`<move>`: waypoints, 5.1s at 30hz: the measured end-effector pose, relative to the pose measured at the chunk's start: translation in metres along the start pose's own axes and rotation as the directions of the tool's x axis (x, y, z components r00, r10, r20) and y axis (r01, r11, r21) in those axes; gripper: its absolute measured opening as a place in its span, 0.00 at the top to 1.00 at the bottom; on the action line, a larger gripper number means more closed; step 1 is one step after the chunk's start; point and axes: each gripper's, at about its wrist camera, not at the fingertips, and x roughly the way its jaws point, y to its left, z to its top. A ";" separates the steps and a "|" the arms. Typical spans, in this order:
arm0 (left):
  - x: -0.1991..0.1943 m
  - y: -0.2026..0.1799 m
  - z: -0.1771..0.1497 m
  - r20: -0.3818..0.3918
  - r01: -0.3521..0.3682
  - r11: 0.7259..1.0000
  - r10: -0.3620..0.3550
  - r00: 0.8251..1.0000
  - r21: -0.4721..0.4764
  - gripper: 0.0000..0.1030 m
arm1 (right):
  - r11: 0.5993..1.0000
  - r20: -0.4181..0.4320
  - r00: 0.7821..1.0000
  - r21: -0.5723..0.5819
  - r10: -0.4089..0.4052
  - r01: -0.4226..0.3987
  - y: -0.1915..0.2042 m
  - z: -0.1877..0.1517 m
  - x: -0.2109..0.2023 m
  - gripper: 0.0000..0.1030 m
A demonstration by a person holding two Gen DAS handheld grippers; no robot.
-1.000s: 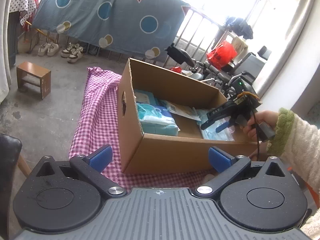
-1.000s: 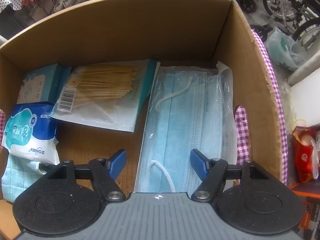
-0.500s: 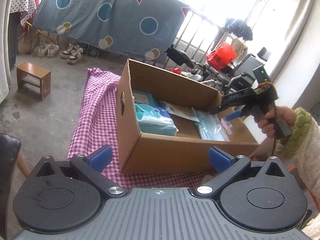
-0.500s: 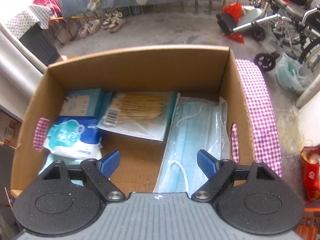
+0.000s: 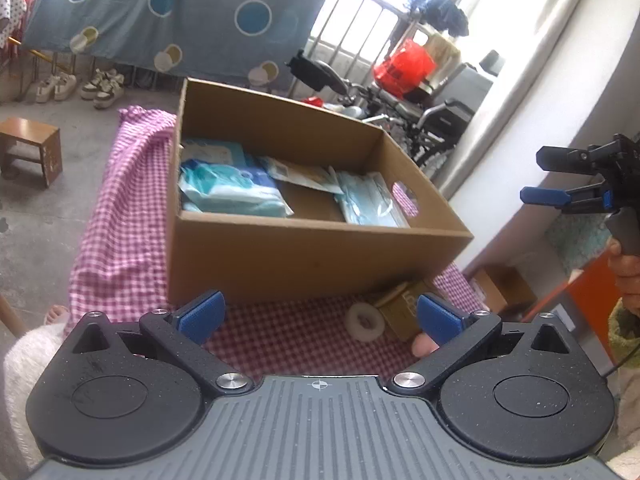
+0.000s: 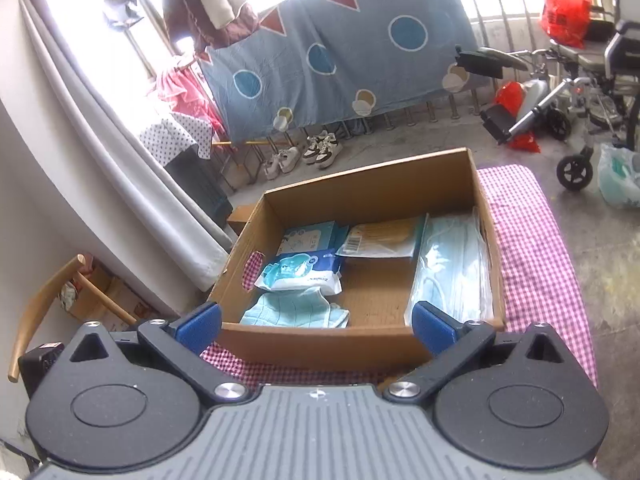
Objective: Organize soft objects
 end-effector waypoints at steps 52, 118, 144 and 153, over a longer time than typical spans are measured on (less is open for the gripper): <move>0.103 -0.140 -0.042 -0.402 0.338 0.933 -0.264 0.877 0.124 0.00 | 0.894 0.082 0.991 0.429 0.104 -0.129 -0.079 -0.157 -0.016 0.32; 0.076 0.030 -0.032 -0.245 0.099 0.995 -0.098 0.965 -0.007 0.00 | 0.979 -0.361 0.922 0.190 0.143 -0.078 0.018 -0.113 0.180 0.16; 0.015 -0.010 -0.040 -0.105 0.031 0.999 -0.028 0.994 0.026 0.00 | 0.985 -0.237 0.956 0.038 0.174 -0.169 0.069 -0.108 0.114 0.20; -0.023 -0.037 -0.011 0.023 0.018 0.994 -0.021 1.000 0.105 0.00 | 0.967 -0.106 0.961 0.006 0.255 -0.256 0.080 -0.082 0.076 0.20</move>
